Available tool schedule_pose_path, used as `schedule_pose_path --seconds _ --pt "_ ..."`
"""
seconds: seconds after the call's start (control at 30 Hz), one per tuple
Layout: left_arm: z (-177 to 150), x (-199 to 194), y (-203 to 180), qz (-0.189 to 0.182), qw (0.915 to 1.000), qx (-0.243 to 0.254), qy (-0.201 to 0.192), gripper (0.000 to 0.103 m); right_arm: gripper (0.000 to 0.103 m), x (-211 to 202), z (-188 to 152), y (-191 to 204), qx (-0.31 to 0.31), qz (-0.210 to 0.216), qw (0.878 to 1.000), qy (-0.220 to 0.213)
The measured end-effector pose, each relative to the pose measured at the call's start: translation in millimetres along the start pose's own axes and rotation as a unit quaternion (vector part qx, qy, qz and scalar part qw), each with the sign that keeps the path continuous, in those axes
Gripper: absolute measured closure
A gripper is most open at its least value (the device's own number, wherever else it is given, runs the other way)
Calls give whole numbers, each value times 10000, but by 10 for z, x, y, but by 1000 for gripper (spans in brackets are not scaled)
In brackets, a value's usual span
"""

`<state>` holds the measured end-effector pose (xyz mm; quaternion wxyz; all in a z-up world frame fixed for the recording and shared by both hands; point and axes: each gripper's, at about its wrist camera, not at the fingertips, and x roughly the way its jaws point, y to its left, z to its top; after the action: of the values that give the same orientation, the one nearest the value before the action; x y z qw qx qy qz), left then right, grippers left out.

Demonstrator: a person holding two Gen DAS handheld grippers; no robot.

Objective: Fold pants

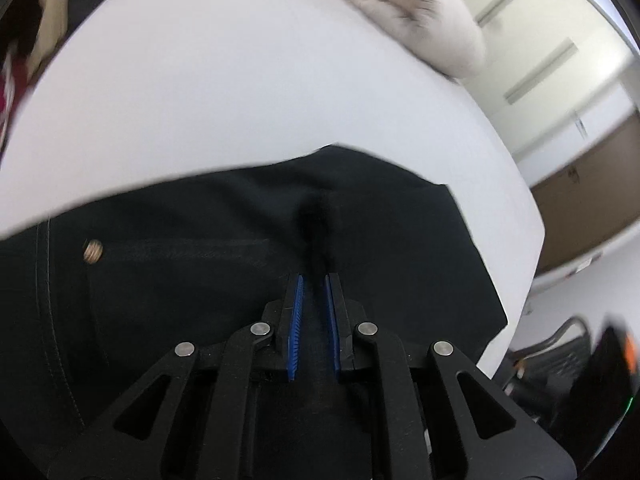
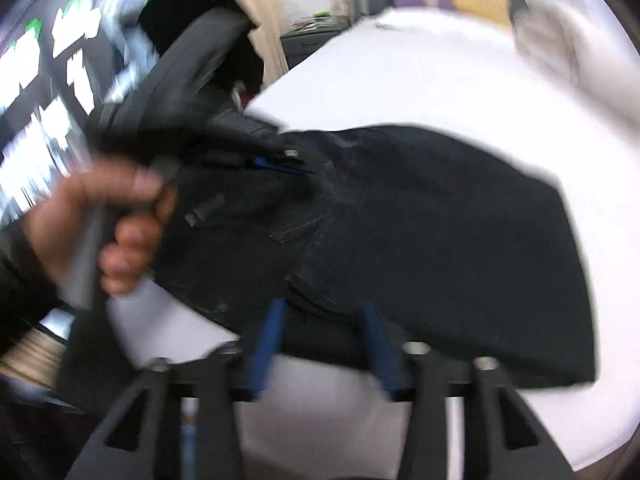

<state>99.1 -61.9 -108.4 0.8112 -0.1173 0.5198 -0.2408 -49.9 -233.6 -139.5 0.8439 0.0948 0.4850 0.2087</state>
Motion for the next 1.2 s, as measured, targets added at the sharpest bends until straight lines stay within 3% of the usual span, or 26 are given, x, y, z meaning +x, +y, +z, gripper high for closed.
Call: schedule_pose_path --seconds 0.07,0.1,0.2,0.27,0.33,0.47,0.57,0.67,0.87,1.2 --pt "2 103 -289 27 9989 465 17 93 91 -166 109 -476 695 573 9959 -78" --pt "-21 203 -427 54 9975 690 103 93 92 -247 199 -771 1005 915 9906 -141" --pt "-153 492 -605 136 9950 876 460 93 93 -304 413 -1413 1584 1385 9773 -234" --pt "-293 718 -630 387 9917 988 726 93 93 -246 506 -1682 1850 1499 9709 -258" --pt "-368 719 -658 435 9913 1149 482 93 93 -69 680 -2005 2158 1709 9613 -141" --pt "-347 753 -682 456 9906 1167 554 93 93 344 1034 -2366 2426 1840 9525 97" --pt "-405 713 -669 498 9898 1226 523 93 94 681 1139 -2543 2610 1772 9482 362" --pt "-475 716 -756 561 9888 1290 501 93 103 869 1076 -2681 2799 1832 9406 575" --pt "-548 765 -912 577 9889 1291 452 93 103 658 691 -2528 2567 1932 9441 733" --pt "-711 509 -721 588 9890 1300 379 93 103 119 -65 -2383 2574 1936 9432 812"
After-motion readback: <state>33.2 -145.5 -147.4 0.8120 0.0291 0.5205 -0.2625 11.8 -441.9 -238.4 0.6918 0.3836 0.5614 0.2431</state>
